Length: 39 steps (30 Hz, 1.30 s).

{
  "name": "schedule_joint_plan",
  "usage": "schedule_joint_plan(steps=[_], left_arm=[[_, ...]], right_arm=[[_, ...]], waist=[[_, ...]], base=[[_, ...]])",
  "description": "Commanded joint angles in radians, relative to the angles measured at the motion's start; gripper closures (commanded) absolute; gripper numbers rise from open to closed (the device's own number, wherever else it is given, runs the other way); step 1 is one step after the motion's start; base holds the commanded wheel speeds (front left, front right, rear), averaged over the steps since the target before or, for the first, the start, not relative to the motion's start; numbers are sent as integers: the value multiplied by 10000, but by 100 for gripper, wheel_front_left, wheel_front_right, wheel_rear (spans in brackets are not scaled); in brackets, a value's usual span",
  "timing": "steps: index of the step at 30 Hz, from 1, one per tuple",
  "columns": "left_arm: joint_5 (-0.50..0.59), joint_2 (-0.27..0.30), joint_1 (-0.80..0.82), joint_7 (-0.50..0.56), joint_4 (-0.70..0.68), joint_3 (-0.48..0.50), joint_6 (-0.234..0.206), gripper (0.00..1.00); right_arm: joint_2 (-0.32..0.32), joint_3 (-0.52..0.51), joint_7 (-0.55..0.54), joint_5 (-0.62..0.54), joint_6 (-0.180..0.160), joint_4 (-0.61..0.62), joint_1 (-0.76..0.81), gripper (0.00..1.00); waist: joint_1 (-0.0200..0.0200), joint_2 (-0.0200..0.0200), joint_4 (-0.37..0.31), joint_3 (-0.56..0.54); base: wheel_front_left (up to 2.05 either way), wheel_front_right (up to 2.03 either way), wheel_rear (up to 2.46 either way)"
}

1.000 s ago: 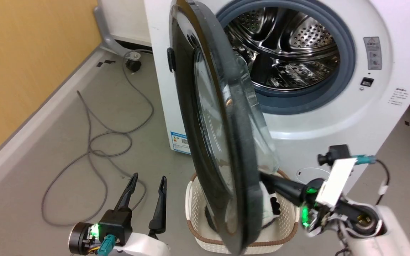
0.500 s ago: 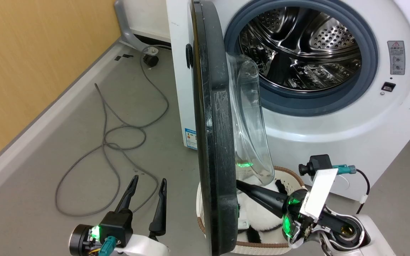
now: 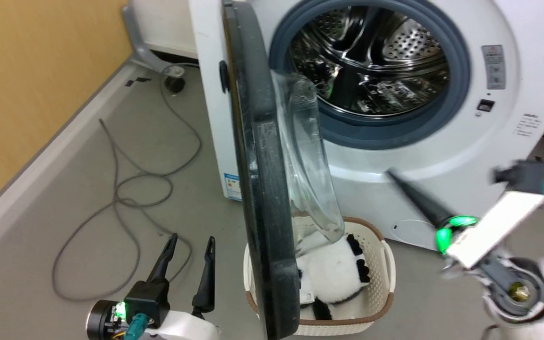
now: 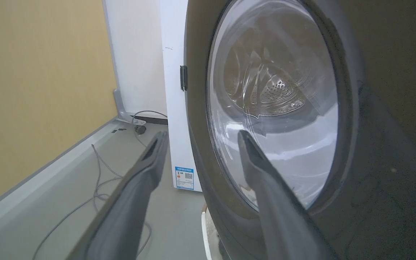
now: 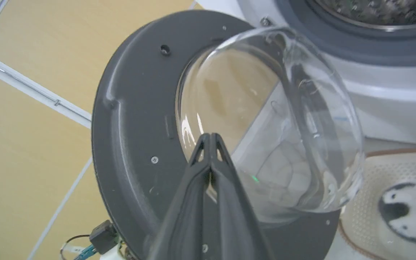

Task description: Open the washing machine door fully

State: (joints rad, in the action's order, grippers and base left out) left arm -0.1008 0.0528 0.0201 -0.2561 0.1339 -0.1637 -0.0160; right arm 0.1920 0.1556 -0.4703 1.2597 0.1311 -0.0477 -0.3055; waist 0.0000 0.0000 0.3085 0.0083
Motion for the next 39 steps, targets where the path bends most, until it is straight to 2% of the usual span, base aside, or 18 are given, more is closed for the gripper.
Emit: schedule_joint_plan(steps=[1, 6, 10, 15, 24, 27, 28, 29, 30, 38, 39], left_arm=[[-46, 32, -9, -57, 6, 61, -34, 0], [-92, 64, -53, -57, -21, 244, 16, 0], [-94, 102, -120, -57, -68, 376, 52, 0], [-68, 107, -230, -57, -100, 417, 129, 0], [-56, 79, -436, -57, 23, 217, 406, 0], [-35, 75, -491, -57, -10, 243, 431, 0], [-29, 74, -506, -57, -34, 255, 449, 0], [-24, 75, -527, -57, -59, 275, 464, 0], [-14, 81, -552, -57, -76, 294, 484, 0], [-17, 117, -789, -57, -201, 637, 483, 0], [-6, 120, -810, -57, -232, 677, 475, 46]], right_arm=[[210, -38, 341, -416, -4, 235, 254, 100], [1624, 327, 2753, -3644, -4, 1245, 860, 100], [2105, 404, 4422, -5699, -4, 1296, 1517, 100], [1596, -92, 5773, -7334, -4, 950, 2506, 100], [-817, -2005, 6837, -9827, -4, 728, 4111, 100], [-1238, -2435, 6995, -10221, -4, 735, 4377, 100], [-1299, -2452, 7025, -10320, -4, 702, 4446, 64], [-1342, -2497, 7063, -10427, -4, 669, 4491, 8], [-1371, -2532, 7099, -10483, -4, 633, 4517, 0], [-1414, -2270, 7233, -10229, -4, 253, 4547, 0], [-1415, -2292, 7242, -10170, -4, 224, 4547, 0]], waist=[[0, 0, -105, -26], [0, 0, -415, -69], [0, 0, -611, -77], [0, 0, -736, -72], [0, 0, -824, -38], [0, 0, -953, -18], [0, 0, -1004, -19], [0, 0, -1064, -19], [0, 0, -1122, -25], [0, 0, -1487, -101], [0, 0, -1509, -108]], base=[[0, 0, 0], [0, 0, 0], [0, 0, 0], [0, 0, 0], [0, 0, 0], [0, 0, 0], [0, 0, 0], [0, 0, 0], [0, 0, 0], [0, 0, 0], [0, 0, 0]])
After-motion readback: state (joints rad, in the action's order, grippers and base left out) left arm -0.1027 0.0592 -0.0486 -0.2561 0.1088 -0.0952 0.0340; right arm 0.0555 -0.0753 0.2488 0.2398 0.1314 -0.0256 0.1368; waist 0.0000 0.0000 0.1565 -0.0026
